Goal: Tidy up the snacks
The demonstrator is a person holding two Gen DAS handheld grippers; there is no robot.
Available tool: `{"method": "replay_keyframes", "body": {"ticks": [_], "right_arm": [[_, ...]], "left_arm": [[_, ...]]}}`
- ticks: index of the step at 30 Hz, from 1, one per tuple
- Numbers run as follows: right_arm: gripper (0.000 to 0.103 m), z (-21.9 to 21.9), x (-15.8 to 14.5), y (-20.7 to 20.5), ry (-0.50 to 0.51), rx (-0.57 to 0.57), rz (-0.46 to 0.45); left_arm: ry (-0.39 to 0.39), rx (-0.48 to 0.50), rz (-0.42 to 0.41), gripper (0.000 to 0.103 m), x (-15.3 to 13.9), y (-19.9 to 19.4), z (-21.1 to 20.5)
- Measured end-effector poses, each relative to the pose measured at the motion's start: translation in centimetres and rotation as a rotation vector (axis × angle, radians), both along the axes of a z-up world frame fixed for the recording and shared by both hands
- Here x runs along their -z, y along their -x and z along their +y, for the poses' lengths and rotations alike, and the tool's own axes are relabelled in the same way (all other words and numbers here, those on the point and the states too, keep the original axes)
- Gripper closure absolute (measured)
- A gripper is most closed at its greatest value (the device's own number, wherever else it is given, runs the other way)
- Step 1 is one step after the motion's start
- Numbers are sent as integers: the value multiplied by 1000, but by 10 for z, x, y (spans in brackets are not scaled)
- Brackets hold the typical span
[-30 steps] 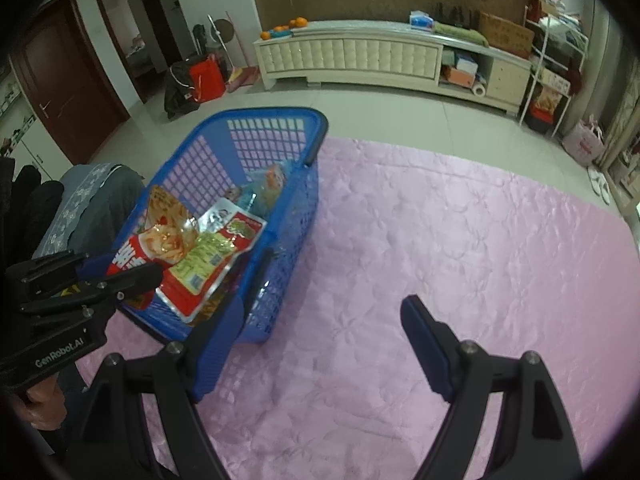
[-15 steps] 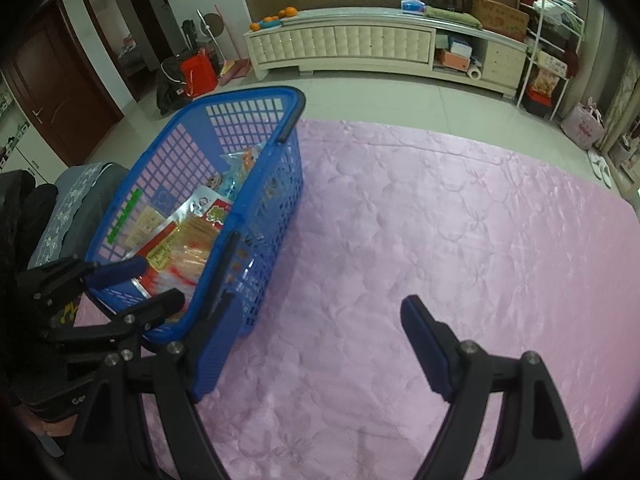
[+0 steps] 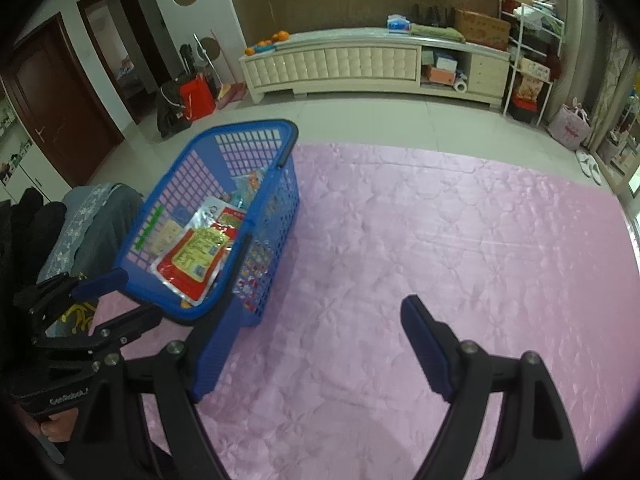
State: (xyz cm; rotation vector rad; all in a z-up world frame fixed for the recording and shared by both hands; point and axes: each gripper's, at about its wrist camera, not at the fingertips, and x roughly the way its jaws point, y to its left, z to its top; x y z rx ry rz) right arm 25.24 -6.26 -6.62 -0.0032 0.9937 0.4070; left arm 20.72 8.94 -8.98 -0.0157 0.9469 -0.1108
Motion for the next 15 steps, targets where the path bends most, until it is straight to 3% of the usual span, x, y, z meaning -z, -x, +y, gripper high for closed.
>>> {"method": "replay_keyframes", "body": {"ticks": [7,15], "right_arm": [[19,-18,-18,35,-20,25,-42],[19,-26,-42,98,23,24,-187]], "left_arm": [[-63,-14,-130,41,-26,48,-18],[-107,-44,-330,41,-56,107,-33]]}}
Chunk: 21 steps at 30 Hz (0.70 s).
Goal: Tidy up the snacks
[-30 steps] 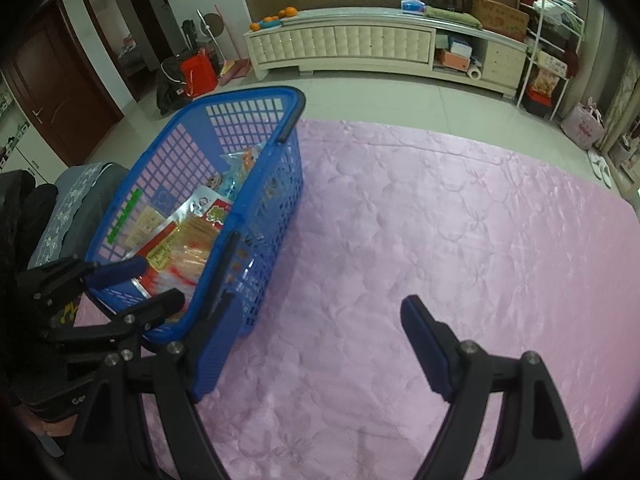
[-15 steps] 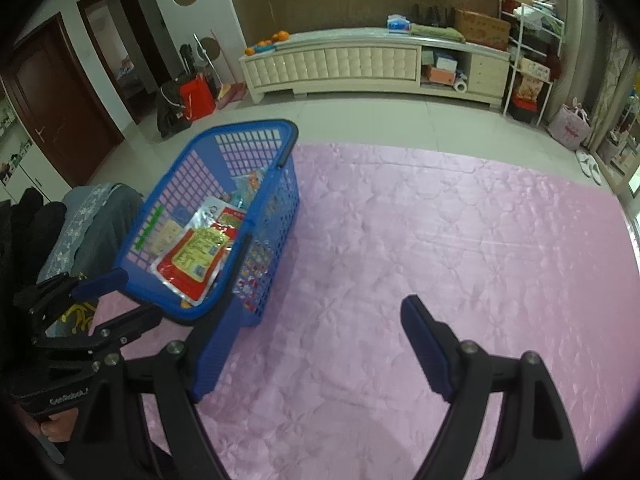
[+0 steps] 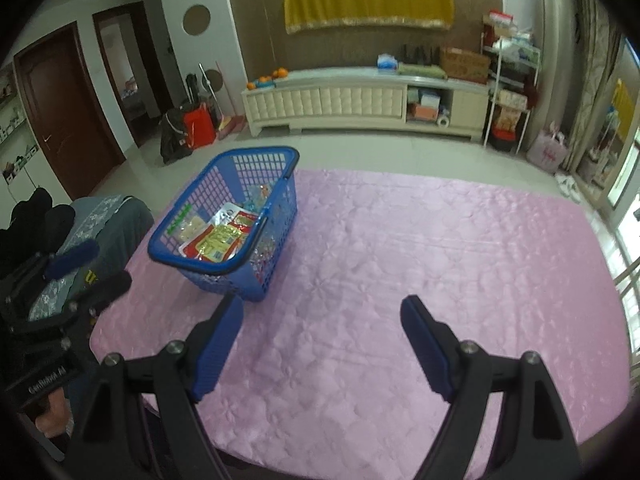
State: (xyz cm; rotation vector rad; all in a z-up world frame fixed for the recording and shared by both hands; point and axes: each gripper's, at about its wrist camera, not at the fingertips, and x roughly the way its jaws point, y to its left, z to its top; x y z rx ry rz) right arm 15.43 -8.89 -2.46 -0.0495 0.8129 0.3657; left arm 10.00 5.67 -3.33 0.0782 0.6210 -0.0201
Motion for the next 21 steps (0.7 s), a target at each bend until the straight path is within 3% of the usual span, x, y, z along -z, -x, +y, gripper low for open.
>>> {"method": "replay_keyframes", "body": {"ticks": [4,6,8,11,13,15,21], "right_arm": [[19,5,-16,35,31,-48,-106],[19,4,-22,48,6,-63,-134],[18,-2,-27,62,-34,-61,-156],[12,-4,-34,82,-25,-40,-242],[0,-7,-38,96,-24,-23,-303],[0,-9,-43,110,-41,-15,-361],[0,-10,-44,133,-54,24,-410]], "left_arm": [[27,-29,-71,37,-14,29,-4],[19,-40,-129,28,-21,48,-8],[17,-33,-182,25,-24,64,-12],[44,-31,-200,18,-26,79,-12],[53,-34,-209,16,-26,87,-11],[48,-50,-229,0,-26,95,-8],[126,-33,-260,0,-25,115,-4]]}}
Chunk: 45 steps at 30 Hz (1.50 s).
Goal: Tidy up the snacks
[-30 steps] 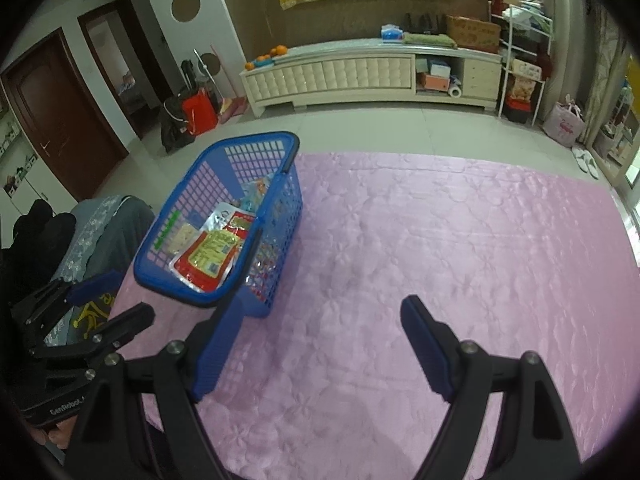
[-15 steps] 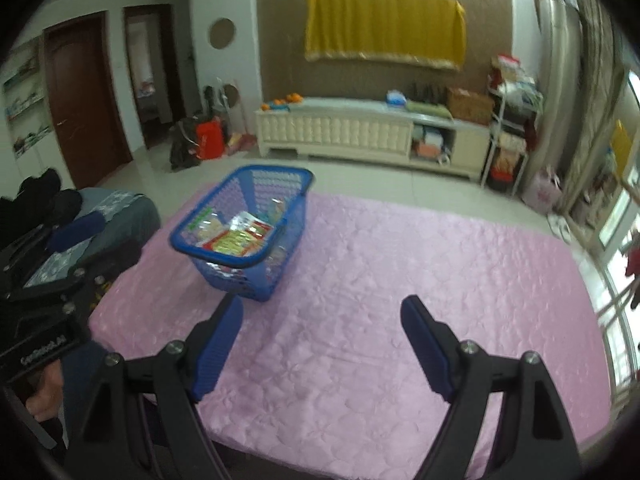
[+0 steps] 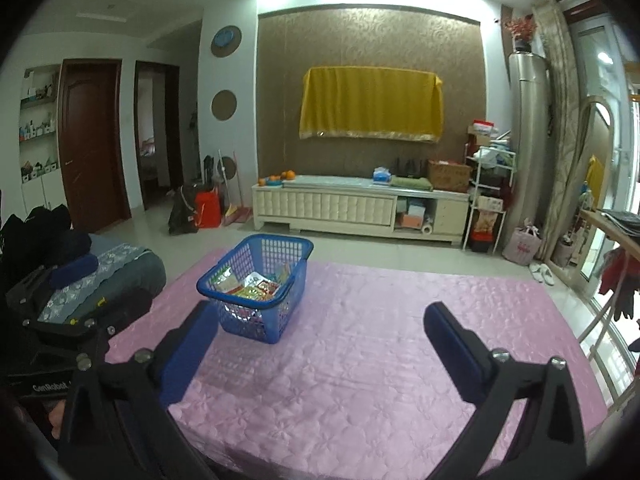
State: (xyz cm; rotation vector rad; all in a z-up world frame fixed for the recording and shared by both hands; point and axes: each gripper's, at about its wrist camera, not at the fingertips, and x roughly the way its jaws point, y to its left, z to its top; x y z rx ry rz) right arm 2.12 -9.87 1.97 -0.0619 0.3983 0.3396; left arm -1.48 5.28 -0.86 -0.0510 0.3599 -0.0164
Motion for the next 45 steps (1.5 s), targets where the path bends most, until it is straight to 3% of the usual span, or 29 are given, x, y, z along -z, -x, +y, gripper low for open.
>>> {"method": "replay_keyframes", "body": {"ticks": [15,45], "right_arm": [[0,-8,18,11,15,71,41],[0,-8,25,17,-9,46,79]], "left_arm": [[1,34,36,0,16,9,-12],[27,34,62,0,18,13,-10]]}}
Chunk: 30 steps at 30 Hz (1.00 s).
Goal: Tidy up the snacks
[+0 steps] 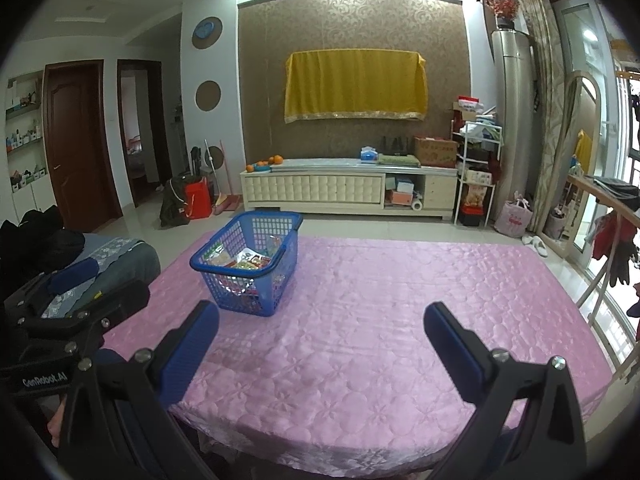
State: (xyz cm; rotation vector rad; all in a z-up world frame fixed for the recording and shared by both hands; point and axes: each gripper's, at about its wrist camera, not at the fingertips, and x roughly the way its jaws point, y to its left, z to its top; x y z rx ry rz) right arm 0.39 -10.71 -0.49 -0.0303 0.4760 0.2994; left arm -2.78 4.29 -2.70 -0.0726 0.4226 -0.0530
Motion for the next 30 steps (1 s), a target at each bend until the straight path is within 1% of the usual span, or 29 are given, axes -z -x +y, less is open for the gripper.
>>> {"method": "replay_keyframes", "body": {"ticks": [20,30], "right_arm": [[0,0,-1,1,-1,-2,0],[0,-1,3,0,-4,-2,13]], "left_arm": [[8,7,10,0,3,1,1],[-8,11,9,0,3,3,-3]]}}
